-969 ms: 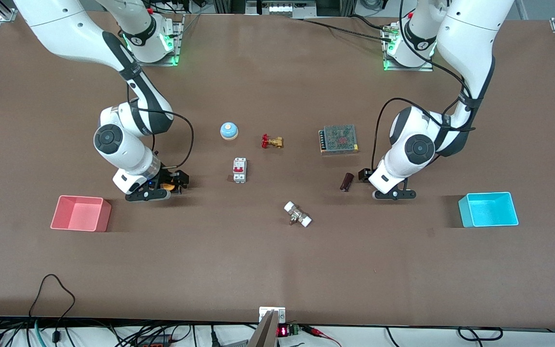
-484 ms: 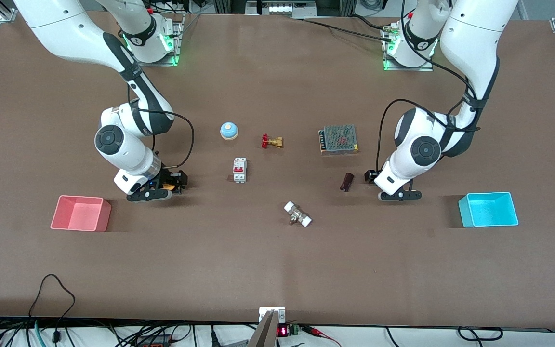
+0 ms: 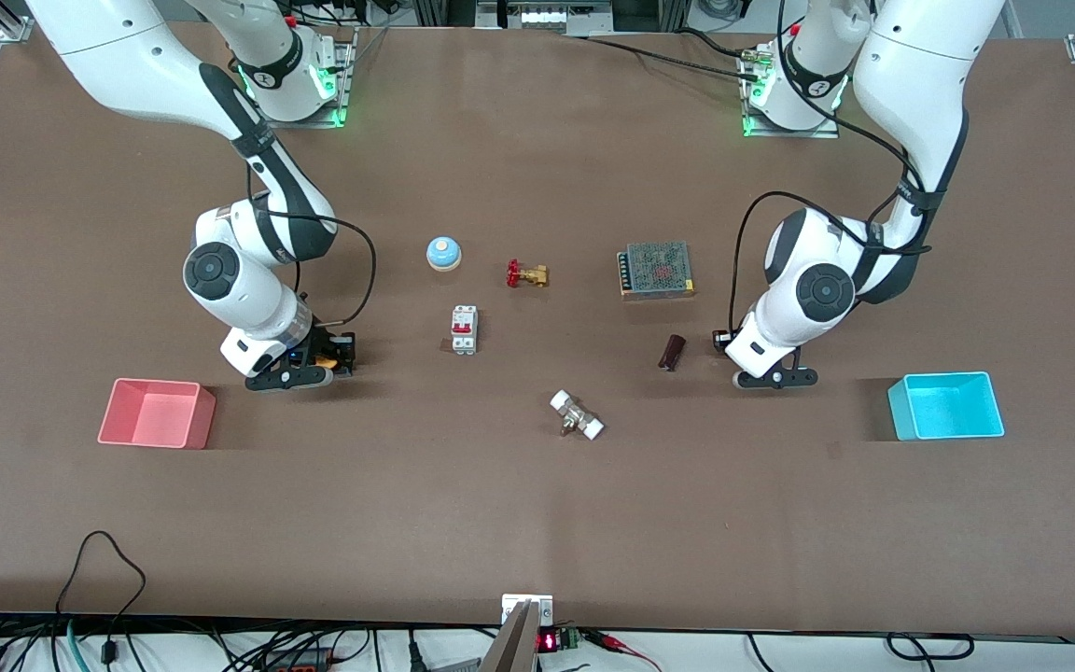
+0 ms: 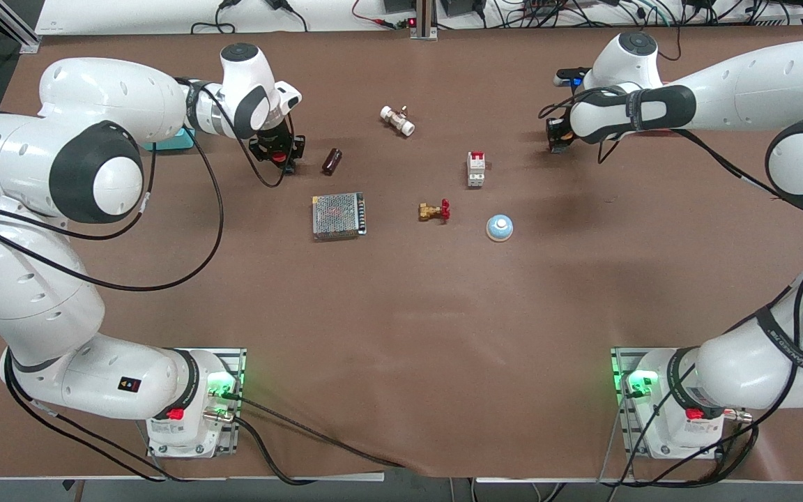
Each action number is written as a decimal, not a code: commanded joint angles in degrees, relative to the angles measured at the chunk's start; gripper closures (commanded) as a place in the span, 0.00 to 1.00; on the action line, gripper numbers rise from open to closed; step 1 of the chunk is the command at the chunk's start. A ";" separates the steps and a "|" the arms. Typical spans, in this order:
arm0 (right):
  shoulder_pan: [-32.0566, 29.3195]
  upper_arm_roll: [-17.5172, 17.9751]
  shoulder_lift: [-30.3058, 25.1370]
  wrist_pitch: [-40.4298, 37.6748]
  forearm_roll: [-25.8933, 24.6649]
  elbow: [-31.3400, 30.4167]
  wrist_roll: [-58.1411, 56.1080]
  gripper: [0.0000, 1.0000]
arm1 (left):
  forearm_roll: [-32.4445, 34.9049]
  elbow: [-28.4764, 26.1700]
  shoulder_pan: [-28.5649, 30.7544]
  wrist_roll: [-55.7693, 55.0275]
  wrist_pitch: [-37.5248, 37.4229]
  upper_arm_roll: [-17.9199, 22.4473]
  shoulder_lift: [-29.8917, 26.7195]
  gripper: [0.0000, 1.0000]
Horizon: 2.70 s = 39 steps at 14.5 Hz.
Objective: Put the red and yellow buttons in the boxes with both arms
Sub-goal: 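Close the right gripper on the yellow button while the left gripper grasps the red button, then carry the yellow button to the pink box while the left gripper carries red to cyan, then lower the yellow button into the pink box while the left gripper releases red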
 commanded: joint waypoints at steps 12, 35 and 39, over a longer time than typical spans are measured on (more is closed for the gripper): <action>-4.86 -10.48 -9.10 -31.61 6.08 18.57 -7.11 0.74 | 22.73 20.42 14.16 17.24 -22.69 4.21 -1.69 0.99; -7.05 -17.45 7.78 -14.40 8.48 21.48 -18.46 0.72 | 8.49 27.89 23.58 23.06 -15.14 4.21 13.87 0.62; -7.05 -17.28 8.66 -13.16 8.56 21.48 -18.81 0.70 | 8.84 28.16 23.58 25.34 -15.31 4.21 13.43 0.00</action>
